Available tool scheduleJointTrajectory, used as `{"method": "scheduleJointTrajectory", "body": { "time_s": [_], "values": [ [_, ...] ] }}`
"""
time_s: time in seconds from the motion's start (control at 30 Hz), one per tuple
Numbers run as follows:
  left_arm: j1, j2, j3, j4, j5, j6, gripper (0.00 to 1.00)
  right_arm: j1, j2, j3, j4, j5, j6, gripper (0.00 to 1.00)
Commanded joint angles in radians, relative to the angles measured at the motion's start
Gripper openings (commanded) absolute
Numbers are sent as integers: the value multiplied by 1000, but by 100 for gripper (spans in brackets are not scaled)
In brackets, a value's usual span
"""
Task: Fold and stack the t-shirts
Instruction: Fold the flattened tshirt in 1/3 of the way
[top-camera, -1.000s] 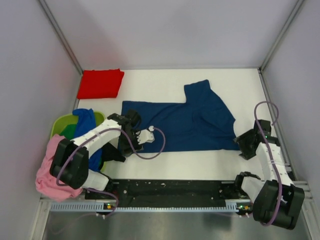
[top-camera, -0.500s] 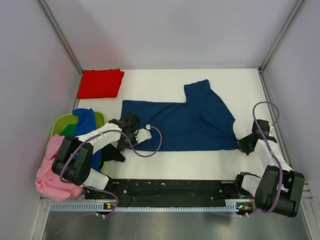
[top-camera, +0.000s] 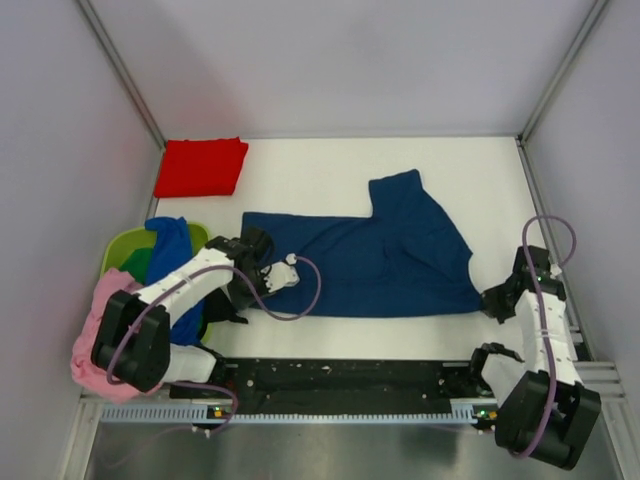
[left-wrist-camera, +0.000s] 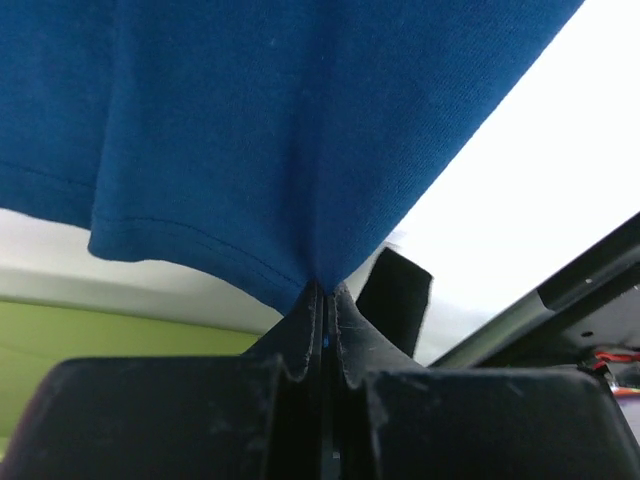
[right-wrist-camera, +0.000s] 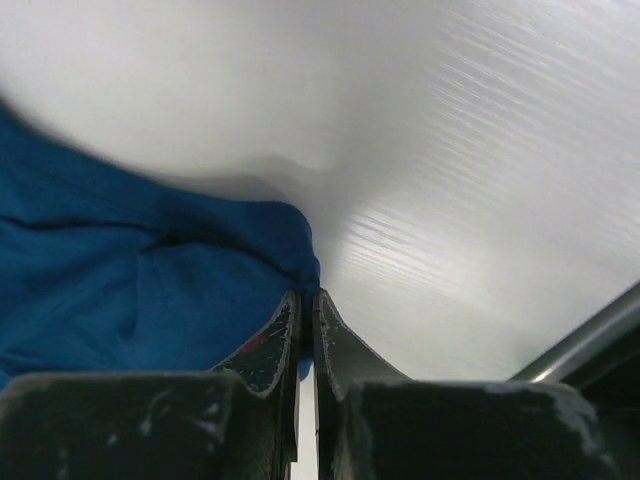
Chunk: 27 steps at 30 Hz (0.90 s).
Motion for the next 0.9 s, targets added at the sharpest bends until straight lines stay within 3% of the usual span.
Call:
{"method": "scheduleJointTrajectory", "body": {
  "time_s": [0.0, 0.03, 0.07, 0.13, 0.17, 0.2, 0.23, 0.3, 0.37, 0.47, 0.63, 0.77, 0.87],
  "values": [
    [4, 21, -18, -106, 11, 21, 0, -21, 2, -2, -124, 70, 91, 1],
    [4, 26, -19, -114, 8, 22, 0, -26, -3, 5, -137, 82, 101, 4],
    [4, 33, -18, -115, 6, 24, 5, -27, -6, 19, -146, 98, 111, 14],
    [4, 47, -3, -132, 14, 27, 35, -26, -8, 63, -148, 138, 92, 49],
    [4, 52, 22, -141, 21, 31, 44, -26, -5, 91, -142, 156, 76, 61],
    [4, 58, 48, -149, 35, 38, 47, -26, -3, 126, -128, 165, 51, 69],
    [4, 61, 80, -155, 46, 41, 49, -27, 0, 161, -96, 147, 4, 71],
    [4, 85, 178, -173, 89, 42, 51, -23, -6, 214, 48, 28, -125, 70],
    [4, 122, 310, -186, 161, 18, 50, 22, 0, 220, 268, -144, -246, 62],
    [0, 211, 526, -175, 326, -40, 43, 211, 113, 281, 410, -175, -376, 58],
    [-38, 404, 756, -2, 549, -249, 38, 382, 438, 470, 357, -178, -595, 40],
    [-97, 607, 928, 53, 618, -450, 36, 390, 618, 545, 362, -302, -648, 34],
    [-152, 697, 982, 139, 634, -557, 36, 416, 719, 576, 362, -263, -690, 36]
  ]
}}
